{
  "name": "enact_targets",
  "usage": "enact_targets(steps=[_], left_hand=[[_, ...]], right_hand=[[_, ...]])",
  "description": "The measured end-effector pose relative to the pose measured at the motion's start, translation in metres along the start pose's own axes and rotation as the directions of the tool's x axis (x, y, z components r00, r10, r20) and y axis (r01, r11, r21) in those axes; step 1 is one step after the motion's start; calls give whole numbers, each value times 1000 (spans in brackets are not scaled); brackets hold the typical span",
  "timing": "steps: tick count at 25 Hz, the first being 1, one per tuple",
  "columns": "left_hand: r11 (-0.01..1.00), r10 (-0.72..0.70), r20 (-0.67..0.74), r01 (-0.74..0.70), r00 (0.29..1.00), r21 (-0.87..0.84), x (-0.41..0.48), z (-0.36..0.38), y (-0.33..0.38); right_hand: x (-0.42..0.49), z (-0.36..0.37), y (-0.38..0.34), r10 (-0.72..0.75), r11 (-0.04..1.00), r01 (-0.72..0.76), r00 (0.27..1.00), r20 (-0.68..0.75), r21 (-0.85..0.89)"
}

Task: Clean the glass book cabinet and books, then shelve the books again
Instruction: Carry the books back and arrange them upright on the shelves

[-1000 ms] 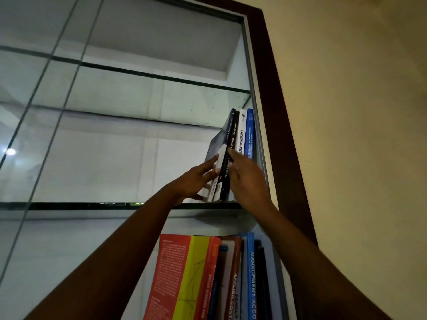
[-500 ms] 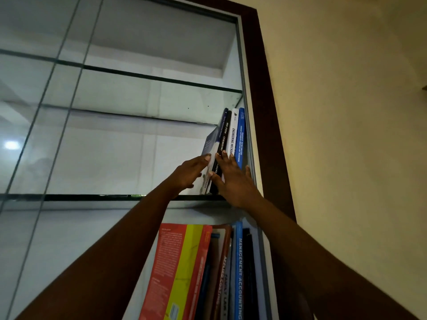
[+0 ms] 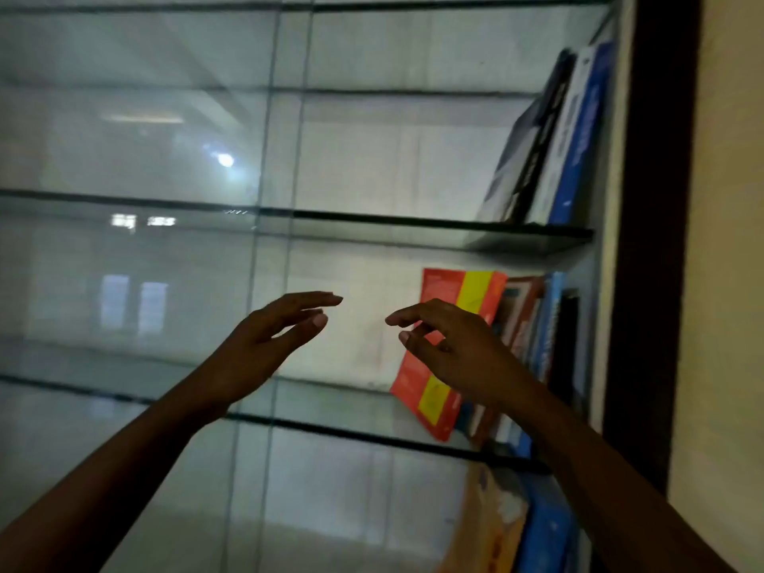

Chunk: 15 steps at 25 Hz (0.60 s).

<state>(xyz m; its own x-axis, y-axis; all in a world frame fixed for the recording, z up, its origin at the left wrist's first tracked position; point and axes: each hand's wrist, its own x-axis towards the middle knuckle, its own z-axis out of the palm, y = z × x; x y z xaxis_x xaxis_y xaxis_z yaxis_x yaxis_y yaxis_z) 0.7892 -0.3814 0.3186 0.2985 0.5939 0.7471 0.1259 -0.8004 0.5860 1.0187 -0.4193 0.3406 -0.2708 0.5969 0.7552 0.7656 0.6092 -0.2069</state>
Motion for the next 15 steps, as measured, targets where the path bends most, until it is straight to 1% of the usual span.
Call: enact_targets(steps=[2, 4, 6, 8, 9, 10, 11, 12, 13, 14, 15], left_hand=[[987, -157, -11, 158, 988, 44, -55, -37, -27], [942, -315, -65, 320, 947, 97, -123, -77, -58], [877, -455, -142, 470, 879, 97, -197, -121, -87], [806, -554, -233, 585, 800, 92, -271, -170, -103], [768, -606, -276, 639, 746, 44, -308, -195, -114], [711, -667, -313, 703, 676, 1, -352, -226, -123], [640, -735, -321, 767, 597, -40, -401, -261, -131], [589, -777, -324, 805, 540, -71, -451, -297, -139], [526, -805, -367, 847, 467, -75, -492, -324, -138], [458, -805, -453, 886, 382, -67, -523, -344, -128], [408, -801, -514, 908, 307, -94, -544, -357, -109]], right_hand=[[-9, 49, -18, -13, 998, 5, 992, 129, 62], [-21, 113, -46, -32, 988, -11, 962, 270, 157], [-33, 182, -79, -70, 968, -36, 911, 406, 248], [-43, 253, -116, -86, 943, -99, 851, 519, 319], [-47, 285, -136, -96, 931, -123, 825, 556, 343], [-51, 319, -163, -114, 915, -150, 795, 596, 375], [-57, 353, -194, -135, 893, -184, 762, 633, 411], [-61, 386, -226, -159, 877, -212, 720, 675, 432], [-68, 417, -258, -190, 869, -219, 681, 707, 445], [-77, 447, -289, -205, 867, -231, 641, 740, 441], [-87, 476, -320, -222, 858, -246, 612, 759, 450]])
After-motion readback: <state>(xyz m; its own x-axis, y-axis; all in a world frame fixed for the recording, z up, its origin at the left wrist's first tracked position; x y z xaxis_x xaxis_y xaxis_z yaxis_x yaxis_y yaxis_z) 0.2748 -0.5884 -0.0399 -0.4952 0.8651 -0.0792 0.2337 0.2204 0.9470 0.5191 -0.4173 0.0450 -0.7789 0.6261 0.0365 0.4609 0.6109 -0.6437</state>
